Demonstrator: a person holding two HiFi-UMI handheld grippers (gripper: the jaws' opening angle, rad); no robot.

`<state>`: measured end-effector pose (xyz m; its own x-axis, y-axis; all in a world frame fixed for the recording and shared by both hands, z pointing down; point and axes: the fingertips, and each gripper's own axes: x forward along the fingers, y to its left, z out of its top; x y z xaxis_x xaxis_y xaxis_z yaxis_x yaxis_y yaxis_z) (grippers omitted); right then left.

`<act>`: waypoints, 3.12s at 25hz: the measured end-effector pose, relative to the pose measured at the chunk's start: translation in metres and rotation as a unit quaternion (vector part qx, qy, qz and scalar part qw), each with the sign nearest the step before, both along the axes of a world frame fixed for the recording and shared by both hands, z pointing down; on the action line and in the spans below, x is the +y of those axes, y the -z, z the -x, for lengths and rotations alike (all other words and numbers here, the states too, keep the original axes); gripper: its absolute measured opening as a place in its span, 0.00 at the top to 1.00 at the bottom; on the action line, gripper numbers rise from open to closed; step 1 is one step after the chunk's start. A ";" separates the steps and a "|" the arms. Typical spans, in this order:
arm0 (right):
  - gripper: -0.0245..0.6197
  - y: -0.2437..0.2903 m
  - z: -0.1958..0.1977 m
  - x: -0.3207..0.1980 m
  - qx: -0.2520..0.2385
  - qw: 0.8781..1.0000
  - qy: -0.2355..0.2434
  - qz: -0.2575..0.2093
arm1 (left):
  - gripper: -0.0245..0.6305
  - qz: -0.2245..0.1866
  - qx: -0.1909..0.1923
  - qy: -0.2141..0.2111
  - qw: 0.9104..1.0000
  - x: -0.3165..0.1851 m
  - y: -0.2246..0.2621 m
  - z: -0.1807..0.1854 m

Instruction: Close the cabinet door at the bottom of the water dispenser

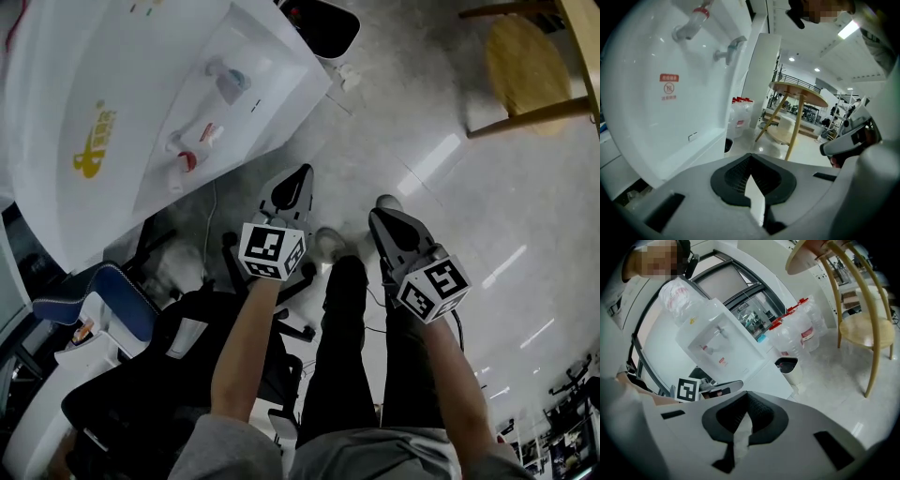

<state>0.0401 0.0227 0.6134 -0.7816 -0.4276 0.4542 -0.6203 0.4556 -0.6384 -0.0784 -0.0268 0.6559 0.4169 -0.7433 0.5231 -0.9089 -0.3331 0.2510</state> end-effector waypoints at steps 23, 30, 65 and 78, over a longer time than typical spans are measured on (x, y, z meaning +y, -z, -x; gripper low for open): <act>0.95 0.189 0.025 -0.008 -0.060 0.992 0.059 -0.093 | 0.95 -0.075 -0.022 -0.002 0.997 0.043 0.223 -0.027; 0.95 0.264 0.024 -0.011 -0.072 0.986 0.066 -0.133 | 0.95 -0.092 -0.015 0.013 0.996 0.049 0.302 -0.025; 0.95 0.610 0.034 -0.013 -0.062 0.852 0.074 -0.515 | 0.95 -0.356 -0.052 0.032 0.933 0.055 0.651 -0.038; 0.95 0.639 0.034 -0.019 -0.056 0.826 0.059 -0.558 | 0.95 -0.405 -0.063 0.016 0.912 0.051 0.684 -0.042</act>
<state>0.0057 0.0037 -0.0254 -0.8578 -0.4491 -0.2499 -0.4954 0.8521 0.1690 -0.0365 0.0239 -0.0278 0.3629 -0.9180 -0.1603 -0.9260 -0.3360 -0.1721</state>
